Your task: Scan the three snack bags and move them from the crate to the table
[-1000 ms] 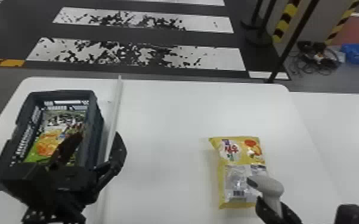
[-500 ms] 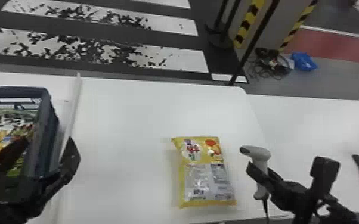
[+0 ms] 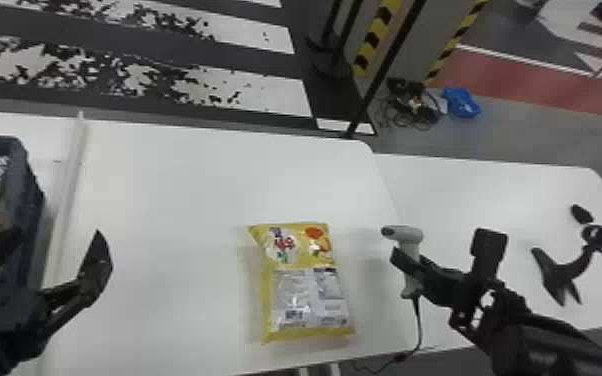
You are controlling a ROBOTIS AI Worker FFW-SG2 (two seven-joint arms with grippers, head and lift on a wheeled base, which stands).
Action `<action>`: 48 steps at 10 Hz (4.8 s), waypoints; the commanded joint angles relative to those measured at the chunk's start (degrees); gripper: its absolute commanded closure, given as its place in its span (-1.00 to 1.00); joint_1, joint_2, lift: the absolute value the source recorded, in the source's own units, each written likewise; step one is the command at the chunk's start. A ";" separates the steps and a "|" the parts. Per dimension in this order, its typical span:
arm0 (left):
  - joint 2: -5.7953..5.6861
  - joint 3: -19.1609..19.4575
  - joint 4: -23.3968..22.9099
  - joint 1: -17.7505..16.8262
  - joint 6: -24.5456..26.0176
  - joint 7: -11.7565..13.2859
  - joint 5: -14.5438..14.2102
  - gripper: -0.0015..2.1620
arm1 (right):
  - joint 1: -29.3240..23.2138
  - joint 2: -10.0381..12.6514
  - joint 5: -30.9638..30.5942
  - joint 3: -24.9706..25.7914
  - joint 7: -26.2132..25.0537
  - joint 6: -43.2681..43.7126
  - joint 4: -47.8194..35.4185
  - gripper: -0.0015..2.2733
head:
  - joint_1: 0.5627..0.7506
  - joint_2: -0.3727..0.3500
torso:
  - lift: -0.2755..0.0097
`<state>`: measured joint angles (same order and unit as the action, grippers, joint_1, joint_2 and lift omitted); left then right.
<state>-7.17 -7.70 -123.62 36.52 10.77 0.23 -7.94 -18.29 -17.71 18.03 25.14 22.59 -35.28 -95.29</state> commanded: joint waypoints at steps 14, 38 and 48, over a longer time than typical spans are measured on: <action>-0.38 -2.14 1.54 -3.56 3.08 0.83 0.11 -0.97 | -5.79 0.66 17.04 6.94 9.05 -24.27 -13.51 -0.93 | 0.41 -0.94 | 0.50; -0.65 -4.69 1.89 -6.11 7.83 -0.14 0.55 -0.97 | 5.90 -1.71 32.25 10.55 25.31 -8.10 4.42 0.97 | 0.41 -0.78 | 0.50; -1.44 -3.55 3.38 -5.76 4.14 -0.23 0.03 -0.97 | 24.18 -5.58 8.78 2.20 -24.79 35.14 45.20 0.89 | 0.41 -0.94 | 0.50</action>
<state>-8.61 -11.25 -120.25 30.73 15.02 0.06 -7.90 5.74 -23.24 27.95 27.92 -2.17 -0.21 -50.38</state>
